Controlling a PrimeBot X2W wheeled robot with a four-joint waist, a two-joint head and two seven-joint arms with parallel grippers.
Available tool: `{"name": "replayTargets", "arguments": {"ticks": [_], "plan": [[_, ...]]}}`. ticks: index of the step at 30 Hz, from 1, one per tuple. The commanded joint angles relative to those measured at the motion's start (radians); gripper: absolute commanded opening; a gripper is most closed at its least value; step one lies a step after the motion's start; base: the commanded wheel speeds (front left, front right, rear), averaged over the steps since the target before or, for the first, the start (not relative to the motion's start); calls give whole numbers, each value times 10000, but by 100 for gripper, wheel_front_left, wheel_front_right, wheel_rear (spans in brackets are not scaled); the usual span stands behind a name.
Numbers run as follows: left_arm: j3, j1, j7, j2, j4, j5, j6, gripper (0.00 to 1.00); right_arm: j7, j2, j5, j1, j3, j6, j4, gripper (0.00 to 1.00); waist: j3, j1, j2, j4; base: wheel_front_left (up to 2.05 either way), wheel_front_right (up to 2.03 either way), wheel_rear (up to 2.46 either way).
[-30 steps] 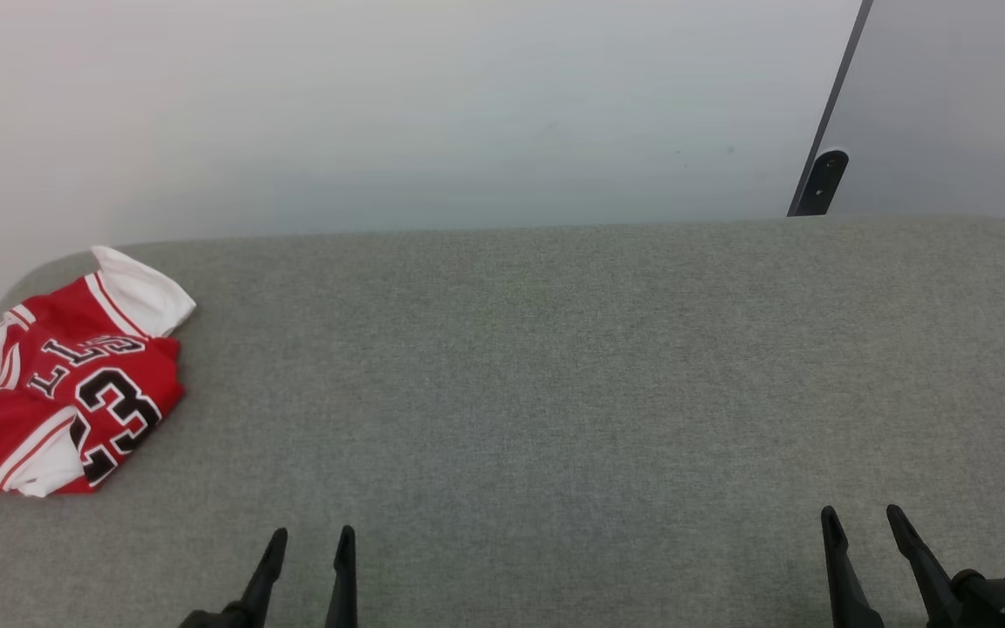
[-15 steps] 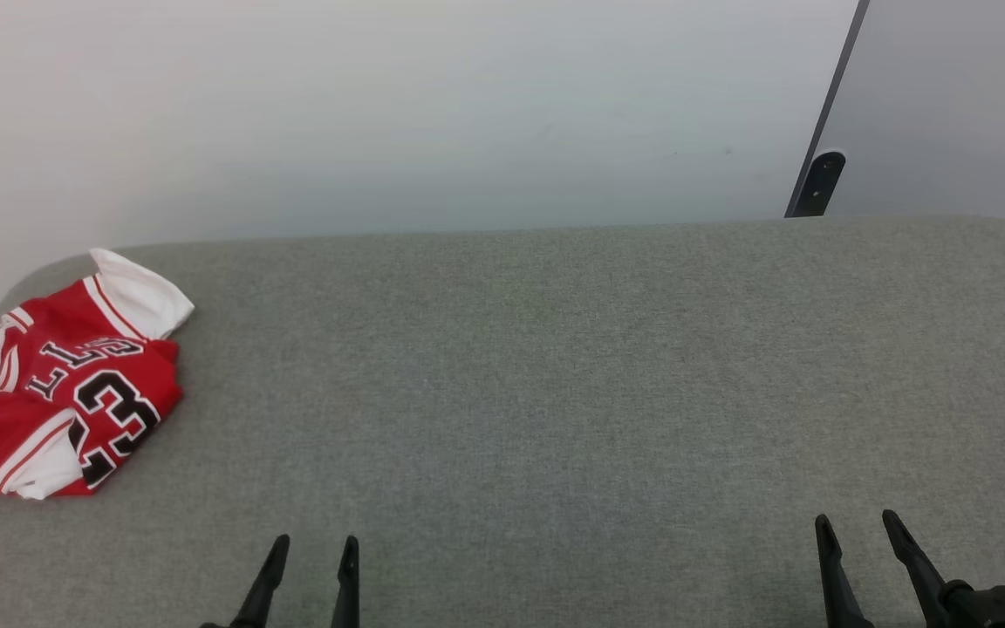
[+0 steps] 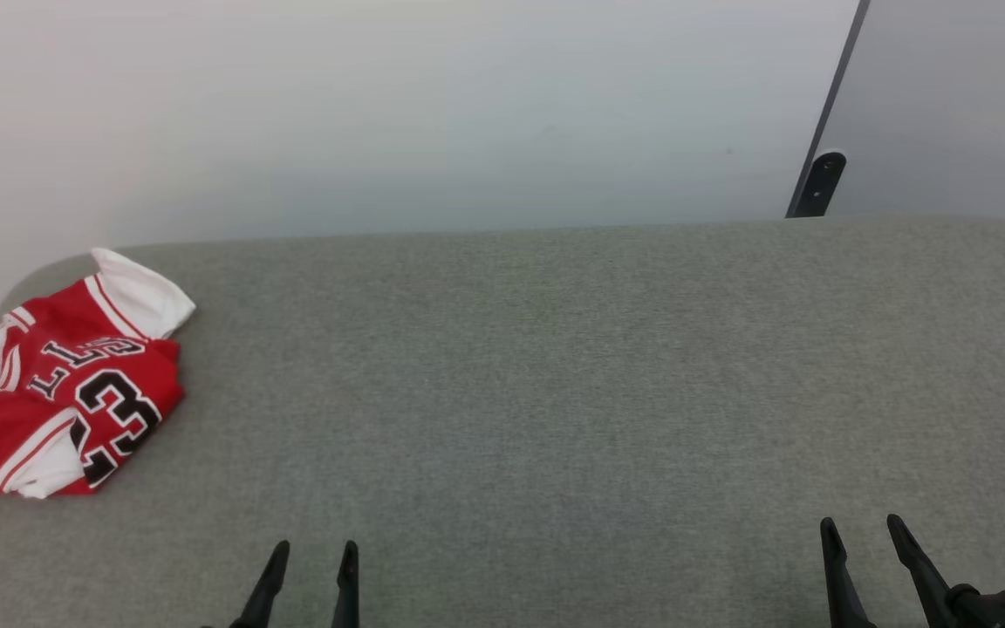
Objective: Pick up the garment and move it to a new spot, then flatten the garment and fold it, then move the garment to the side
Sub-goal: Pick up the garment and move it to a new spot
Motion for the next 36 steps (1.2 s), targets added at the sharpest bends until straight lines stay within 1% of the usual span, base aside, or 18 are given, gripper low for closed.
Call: {"name": "replayTargets", "arguments": {"ticks": [1, 4, 7, 15, 23, 27, 33, 36], "plan": [[-7, 9, -3, -3, 26, -7, -49, 100, -55, 36, 21, 93, -14, -10, 1, 100, -3, 0, -1, 39, 0, 0, 0], [-45, -97, -3, -1, 104, -30, -15, 100, -60, 35, -24, 124, 1, -9, -18, 100, -16, 0, -1, 319, 0, 0, 0], [-43, -135, -3, 0, 152, -91, 82, 100, -44, 36, -59, 128, 66, -10, -25, 100, -14, 0, -1, 817, 0, 0, 0], [-114, -207, -3, 3, 212, -291, 290, 100, 118, 17, -217, -84, 452, -10, -92, 100, 122, 0, -1, 2821, 0, 0, 0], [-257, -28, -3, 1, 276, -551, 508, 100, 324, -232, -182, -349, 921, -10, -87, 100, 115, 0, -1, 4751, 0, 0, 0], [-102, 165, -3, -2, -38, -864, 869, 100, 559, -489, -120, -853, 1667, -10, -29, 100, 321, 0, -1, 5005, 0, 0, 0], [-53, 558, -3, -4, -544, -1416, 1471, 100, 686, -890, 190, -1731, 2714, -10, 375, 100, 522, 0, -1, 5150, 0, 0, 0], [-40, 721, -3, -4, -759, -1596, 1707, 100, 666, -1006, 338, -2012, 3060, -10, 590, 100, 564, 0, -1, 5178, 0, 0, 0]]}}
